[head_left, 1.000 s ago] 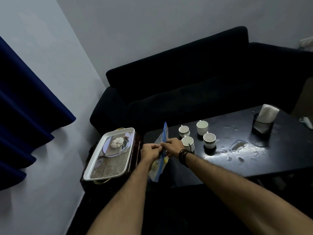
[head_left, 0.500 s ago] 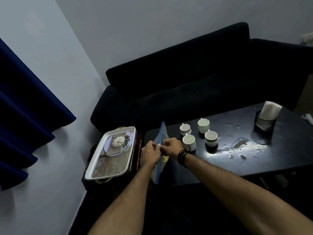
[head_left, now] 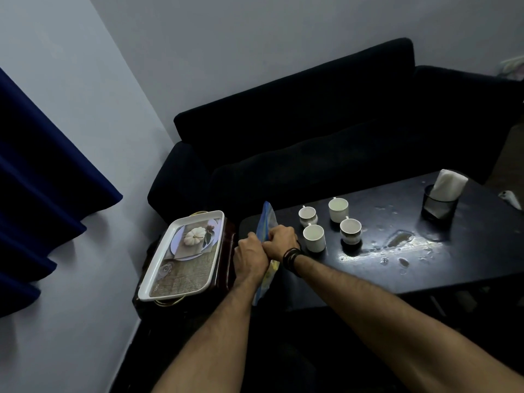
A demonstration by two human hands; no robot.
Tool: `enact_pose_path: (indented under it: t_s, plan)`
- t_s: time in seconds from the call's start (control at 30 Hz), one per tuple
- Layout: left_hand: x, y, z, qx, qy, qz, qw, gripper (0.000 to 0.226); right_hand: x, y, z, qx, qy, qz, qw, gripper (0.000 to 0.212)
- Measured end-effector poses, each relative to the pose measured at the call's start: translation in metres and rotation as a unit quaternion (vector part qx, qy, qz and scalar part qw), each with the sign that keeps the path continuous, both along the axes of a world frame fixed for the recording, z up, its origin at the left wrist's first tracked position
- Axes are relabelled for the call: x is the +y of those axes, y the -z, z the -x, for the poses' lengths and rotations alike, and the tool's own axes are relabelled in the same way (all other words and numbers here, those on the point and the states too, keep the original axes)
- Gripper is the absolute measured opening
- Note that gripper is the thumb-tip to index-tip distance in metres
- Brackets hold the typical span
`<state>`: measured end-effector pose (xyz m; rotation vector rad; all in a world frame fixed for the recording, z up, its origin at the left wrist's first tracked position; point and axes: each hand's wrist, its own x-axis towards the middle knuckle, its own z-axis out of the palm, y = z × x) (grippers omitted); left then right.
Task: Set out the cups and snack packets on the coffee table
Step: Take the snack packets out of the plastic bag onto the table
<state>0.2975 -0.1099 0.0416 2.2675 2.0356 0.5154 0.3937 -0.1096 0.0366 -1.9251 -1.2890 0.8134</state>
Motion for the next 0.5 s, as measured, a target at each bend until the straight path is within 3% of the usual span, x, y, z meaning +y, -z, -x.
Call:
enact_pose_path:
  t_s: [0.23, 0.37, 0.5]
  plan:
    - [0.002, 0.002, 0.0, -0.017, -0.003, 0.01, 1.0, 0.018, 0.0, -0.002, 0.001, -0.025, 0.002, -0.002, 1.0, 0.032]
    - [0.017, -0.013, 0.028, -0.074, -0.079, -0.001, 0.994, 0.032, -0.006, 0.013, -0.023, -0.079, 0.039, 0.014, 0.996, 0.032]
    - [0.034, -0.017, 0.064, -0.039, -0.085, 0.023, 0.995, 0.041, -0.014, 0.033, -0.047, -0.02, 0.034, 0.016, 0.999, 0.016]
